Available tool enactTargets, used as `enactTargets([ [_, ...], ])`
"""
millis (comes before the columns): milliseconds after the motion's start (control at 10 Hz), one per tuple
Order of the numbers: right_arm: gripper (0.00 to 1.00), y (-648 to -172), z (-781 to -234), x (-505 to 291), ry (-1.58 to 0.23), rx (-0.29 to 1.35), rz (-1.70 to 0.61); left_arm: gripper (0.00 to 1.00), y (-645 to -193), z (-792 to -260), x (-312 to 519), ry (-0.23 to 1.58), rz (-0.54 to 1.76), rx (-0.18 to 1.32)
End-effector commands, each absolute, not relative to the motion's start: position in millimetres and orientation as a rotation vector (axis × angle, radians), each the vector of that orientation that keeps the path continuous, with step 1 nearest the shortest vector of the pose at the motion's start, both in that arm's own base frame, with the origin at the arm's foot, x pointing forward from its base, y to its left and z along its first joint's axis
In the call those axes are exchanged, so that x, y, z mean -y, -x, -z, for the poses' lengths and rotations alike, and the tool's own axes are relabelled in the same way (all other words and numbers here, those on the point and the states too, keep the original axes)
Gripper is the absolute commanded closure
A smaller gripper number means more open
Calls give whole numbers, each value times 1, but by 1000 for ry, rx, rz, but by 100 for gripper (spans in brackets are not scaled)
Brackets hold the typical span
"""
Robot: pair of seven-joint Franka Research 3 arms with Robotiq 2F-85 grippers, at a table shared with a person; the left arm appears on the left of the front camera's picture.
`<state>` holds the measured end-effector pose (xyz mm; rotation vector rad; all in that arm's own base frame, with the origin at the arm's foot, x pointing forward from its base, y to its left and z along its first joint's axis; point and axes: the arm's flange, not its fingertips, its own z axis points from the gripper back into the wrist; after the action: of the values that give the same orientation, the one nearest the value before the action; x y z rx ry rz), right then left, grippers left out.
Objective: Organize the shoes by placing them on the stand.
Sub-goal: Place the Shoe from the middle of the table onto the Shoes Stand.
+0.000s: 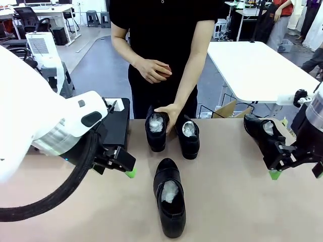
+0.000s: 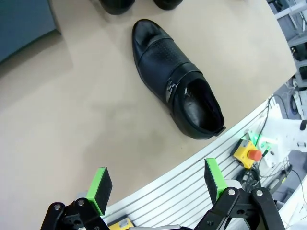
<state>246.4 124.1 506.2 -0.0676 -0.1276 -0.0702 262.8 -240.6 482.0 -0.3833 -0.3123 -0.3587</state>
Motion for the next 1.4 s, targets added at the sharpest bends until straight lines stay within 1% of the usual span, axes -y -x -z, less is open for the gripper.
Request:
enactTargets([
  [0,0,-247,-507,-123,56,128,79,0,-262,-485,223,485,353,296],
  [100,0,-247,-507,-123,56,128,79,0,-263,-482,241,383,359,312],
  [400,0,-247,-507,-123,56,128,79,0,-265,-484,237,407,352,306],
  [600,0,-247,-507,-123,56,128,79,0,-260,-485,294,337,334,316],
  [700,0,-247,-507,-123,56,128,79,0,-260,-488,330,341,341,324],
  [800,0,-247,-507,-123,56,128,79,0,-268,-490,366,407,338,281],
  [1000,0,-247,-507,-123,56,128,79,0,-276,-491,404,415,328,258],
  [1200,0,-247,-507,-123,56,128,79,0,-287,-477,426,303,252,205],
  [1300,0,-247,-507,-123,56,128,79,0,-291,-466,438,294,238,179],
])
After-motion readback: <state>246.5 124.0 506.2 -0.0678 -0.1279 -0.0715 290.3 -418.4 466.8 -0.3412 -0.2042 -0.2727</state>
